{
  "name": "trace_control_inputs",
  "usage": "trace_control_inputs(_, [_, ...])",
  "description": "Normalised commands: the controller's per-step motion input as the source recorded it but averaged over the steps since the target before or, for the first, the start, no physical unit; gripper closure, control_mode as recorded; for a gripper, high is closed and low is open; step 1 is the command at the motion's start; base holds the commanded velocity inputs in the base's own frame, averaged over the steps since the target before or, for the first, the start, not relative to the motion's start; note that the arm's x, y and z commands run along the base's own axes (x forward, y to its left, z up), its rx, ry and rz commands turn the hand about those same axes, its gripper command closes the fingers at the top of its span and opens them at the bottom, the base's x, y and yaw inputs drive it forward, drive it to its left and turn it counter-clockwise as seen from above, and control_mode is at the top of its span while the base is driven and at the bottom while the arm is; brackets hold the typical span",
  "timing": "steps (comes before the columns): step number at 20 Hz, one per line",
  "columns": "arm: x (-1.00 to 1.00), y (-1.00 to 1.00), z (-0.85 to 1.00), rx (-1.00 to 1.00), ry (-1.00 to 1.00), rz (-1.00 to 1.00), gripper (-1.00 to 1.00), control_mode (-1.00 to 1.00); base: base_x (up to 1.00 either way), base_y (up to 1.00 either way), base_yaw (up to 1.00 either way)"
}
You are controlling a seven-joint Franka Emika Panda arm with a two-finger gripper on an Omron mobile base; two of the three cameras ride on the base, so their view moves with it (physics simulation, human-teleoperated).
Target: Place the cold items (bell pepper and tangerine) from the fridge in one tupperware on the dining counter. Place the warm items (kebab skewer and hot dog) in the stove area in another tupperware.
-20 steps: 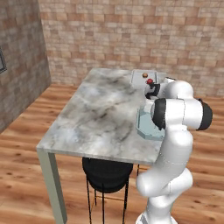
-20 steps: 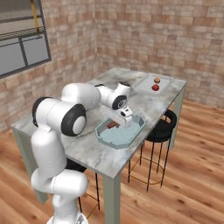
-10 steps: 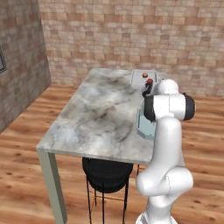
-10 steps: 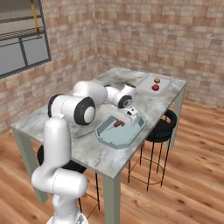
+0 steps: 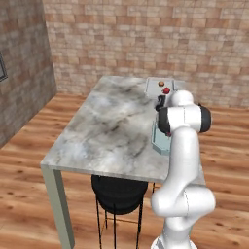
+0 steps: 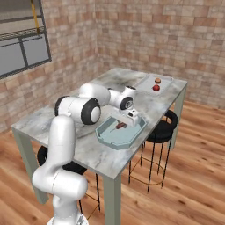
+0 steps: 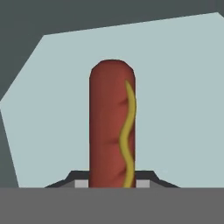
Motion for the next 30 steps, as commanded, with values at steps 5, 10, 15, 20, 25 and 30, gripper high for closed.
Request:
trace_control_inputs(5, [0.03,0.26,-0.27,-0.14,0.0,0.0,-1.0,-1.0,0.0,0.0,0.0])
trace_control_inputs(10, [0.0,0.07,-0.12,-0.01,0.0,0.0,-1.0,-1.0,0.0,0.0,0.0])
trace_control_inputs(15, [-0.14,0.0,0.04,0.0,0.0,0.0,-1.0,-1.0,0.0,0.0,0.0])
trace_control_inputs(20, [-0.4,0.0,0.41,0.0,0.0,0.0,-1.0,-1.0,0.0,0.0,0.0])
trace_control_inputs(25, [-0.47,0.0,0.66,0.0,0.0,0.0,-1.0,-1.0,0.0,0.0,0.0])
trace_control_inputs(30, [-0.71,0.0,0.67,0.0,0.0,0.0,-1.0,-1.0,0.0,0.0,0.0])
